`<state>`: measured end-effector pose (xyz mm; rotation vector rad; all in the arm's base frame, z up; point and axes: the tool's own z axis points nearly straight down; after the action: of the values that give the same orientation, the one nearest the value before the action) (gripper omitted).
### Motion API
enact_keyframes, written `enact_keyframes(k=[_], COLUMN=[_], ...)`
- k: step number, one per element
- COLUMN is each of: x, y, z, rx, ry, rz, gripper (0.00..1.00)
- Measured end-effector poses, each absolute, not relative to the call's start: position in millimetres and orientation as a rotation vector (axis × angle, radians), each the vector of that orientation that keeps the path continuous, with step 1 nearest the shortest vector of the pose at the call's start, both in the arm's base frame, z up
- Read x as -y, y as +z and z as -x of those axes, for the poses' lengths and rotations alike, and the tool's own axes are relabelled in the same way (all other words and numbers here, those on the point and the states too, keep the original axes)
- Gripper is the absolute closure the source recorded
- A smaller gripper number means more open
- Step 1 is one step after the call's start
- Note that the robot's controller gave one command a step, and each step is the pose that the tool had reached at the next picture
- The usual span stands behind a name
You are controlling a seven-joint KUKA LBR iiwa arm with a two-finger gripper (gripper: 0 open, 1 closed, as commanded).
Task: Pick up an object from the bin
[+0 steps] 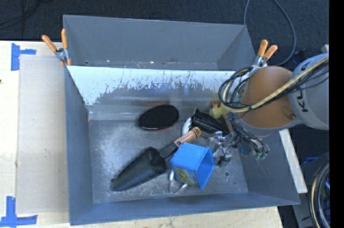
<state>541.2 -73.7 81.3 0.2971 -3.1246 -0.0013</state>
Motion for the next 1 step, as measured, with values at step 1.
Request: enact_keyframes(k=[1], x=[61.4], y=[72.9], z=[-519.4], rx=[3.13], ry=[0.0], rz=[-0.279], gripper=[1.0])
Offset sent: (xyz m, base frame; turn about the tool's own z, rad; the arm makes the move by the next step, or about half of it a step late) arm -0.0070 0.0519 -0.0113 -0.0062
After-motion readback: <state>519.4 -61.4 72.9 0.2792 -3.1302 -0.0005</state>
